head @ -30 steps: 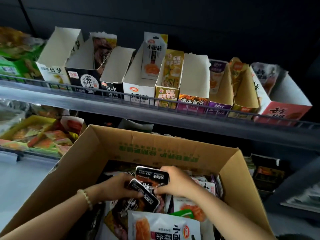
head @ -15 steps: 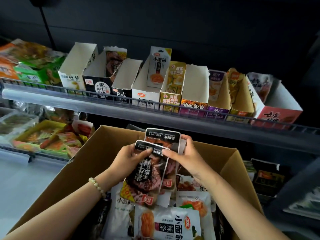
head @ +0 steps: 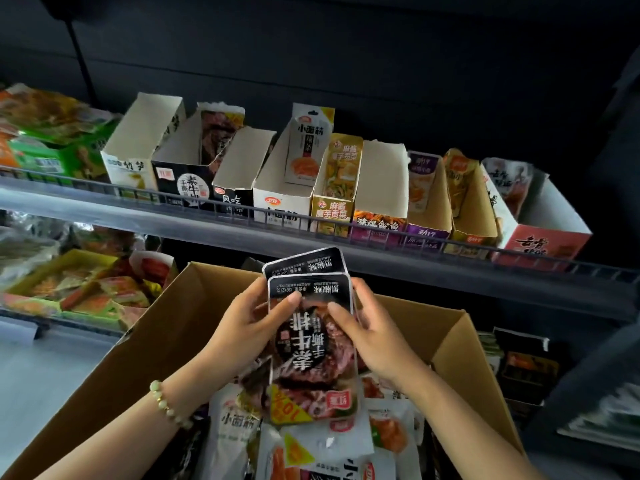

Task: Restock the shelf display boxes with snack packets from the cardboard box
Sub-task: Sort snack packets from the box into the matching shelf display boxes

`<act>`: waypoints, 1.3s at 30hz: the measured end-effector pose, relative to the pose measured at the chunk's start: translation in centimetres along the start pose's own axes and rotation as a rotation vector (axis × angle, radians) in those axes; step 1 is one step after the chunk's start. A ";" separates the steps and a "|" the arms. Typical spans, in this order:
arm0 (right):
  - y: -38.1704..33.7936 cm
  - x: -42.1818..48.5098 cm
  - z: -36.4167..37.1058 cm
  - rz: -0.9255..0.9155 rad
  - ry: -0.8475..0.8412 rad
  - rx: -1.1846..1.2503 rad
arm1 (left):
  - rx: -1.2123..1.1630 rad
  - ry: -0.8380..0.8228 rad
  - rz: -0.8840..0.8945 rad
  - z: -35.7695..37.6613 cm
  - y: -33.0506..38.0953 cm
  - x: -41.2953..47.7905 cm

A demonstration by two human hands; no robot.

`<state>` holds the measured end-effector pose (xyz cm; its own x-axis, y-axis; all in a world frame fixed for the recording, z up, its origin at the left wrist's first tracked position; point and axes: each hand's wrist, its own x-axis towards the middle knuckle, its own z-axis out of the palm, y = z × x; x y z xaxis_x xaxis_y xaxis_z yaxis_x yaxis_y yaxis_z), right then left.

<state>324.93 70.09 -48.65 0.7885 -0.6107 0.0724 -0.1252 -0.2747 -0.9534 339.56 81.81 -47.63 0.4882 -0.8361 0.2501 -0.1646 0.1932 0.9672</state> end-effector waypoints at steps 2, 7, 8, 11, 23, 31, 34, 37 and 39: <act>0.1 0.0 0.0 -0.006 0.013 -0.034 | 0.082 0.023 0.050 -0.1 0.3 0.0; -1.1 -0.6 0.4 -0.037 0.028 -0.030 | 0.051 0.162 0.072 0.0 1.0 -0.1; -1.2 -0.6 0.4 -0.023 0.020 -0.031 | 0.032 0.197 0.067 0.1 1.1 -0.1; -1.3 -0.5 0.1 0.045 -0.021 0.081 | -0.022 0.355 0.035 -0.2 1.2 0.1; -1.0 0.3 -1.4 0.281 0.252 0.708 | -0.416 -0.254 -0.423 -2.3 2.1 0.8; -1.4 0.6 -1.9 0.097 0.453 0.236 | -0.029 -0.091 -0.306 -1.5 1.0 0.6; -1.8 0.3 -0.9 0.099 0.402 0.211 | -0.031 0.100 -0.206 0.0 0.5 0.2; -1.9 0.1 0.3 0.114 0.366 0.202 | 0.082 0.257 -0.078 0.4 0.3 0.1; -1.8 0.0 0.7 0.161 0.320 0.247 | 0.074 0.325 -0.056 0.4 0.5 0.2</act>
<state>325.56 71.07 -47.15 0.5395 -0.8414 -0.0325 -0.0528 0.0047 -0.9986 339.24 81.58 -47.16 0.7442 -0.6345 0.2087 -0.1857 0.1036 0.9771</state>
